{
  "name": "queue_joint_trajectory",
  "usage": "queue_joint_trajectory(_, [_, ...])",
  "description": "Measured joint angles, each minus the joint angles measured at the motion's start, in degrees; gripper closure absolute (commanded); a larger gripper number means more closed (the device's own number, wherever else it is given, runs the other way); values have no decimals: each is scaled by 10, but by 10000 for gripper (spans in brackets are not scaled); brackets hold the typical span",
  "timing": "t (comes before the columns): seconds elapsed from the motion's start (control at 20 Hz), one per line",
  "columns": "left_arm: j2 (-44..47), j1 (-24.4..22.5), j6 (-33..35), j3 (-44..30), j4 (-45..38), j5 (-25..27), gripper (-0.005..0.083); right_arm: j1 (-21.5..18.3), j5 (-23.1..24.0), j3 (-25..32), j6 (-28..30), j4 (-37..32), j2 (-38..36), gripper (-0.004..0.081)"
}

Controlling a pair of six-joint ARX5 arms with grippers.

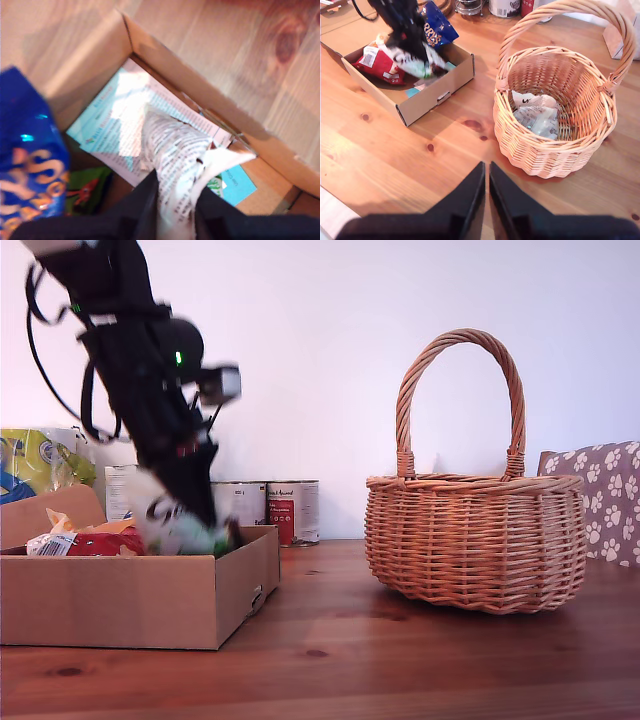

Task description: Move the bags of Easter eggs from the cardboard box on the left into the woven basket on the right side.

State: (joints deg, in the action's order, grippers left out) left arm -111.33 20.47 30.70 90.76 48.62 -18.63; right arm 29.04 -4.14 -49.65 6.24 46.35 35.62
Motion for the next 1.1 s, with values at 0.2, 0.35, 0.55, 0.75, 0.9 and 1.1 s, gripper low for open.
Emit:
queue_joint_trajectory(0.2, [87, 14, -8, 0, -12, -78, 794, 0, 0, 0, 0, 0, 0, 783])
queue_joint_trajectory(0.35, [114, 34, -33, 8, -89, -137, 794, 0, 0, 0, 0, 0, 0, 783])
queue_joint_trajectory(0.55, [94, 71, -63, 9, -254, -157, 795, 0, 0, 0, 0, 0, 0, 783])
queue_joint_trajectory(0.75, [49, 101, -100, 9, -439, -175, 796, 0, 0, 0, 0, 0, 0, 783])
queue_joint_trajectory(0.9, [0, 105, -155, 11, -512, -212, 796, 0, 0, 0, 0, 0, 0, 783])
queue_joint_trajectory(1.1, [-77, 94, -209, 35, -520, -252, 797, 0, 0, 0, 0, 0, 0, 783])
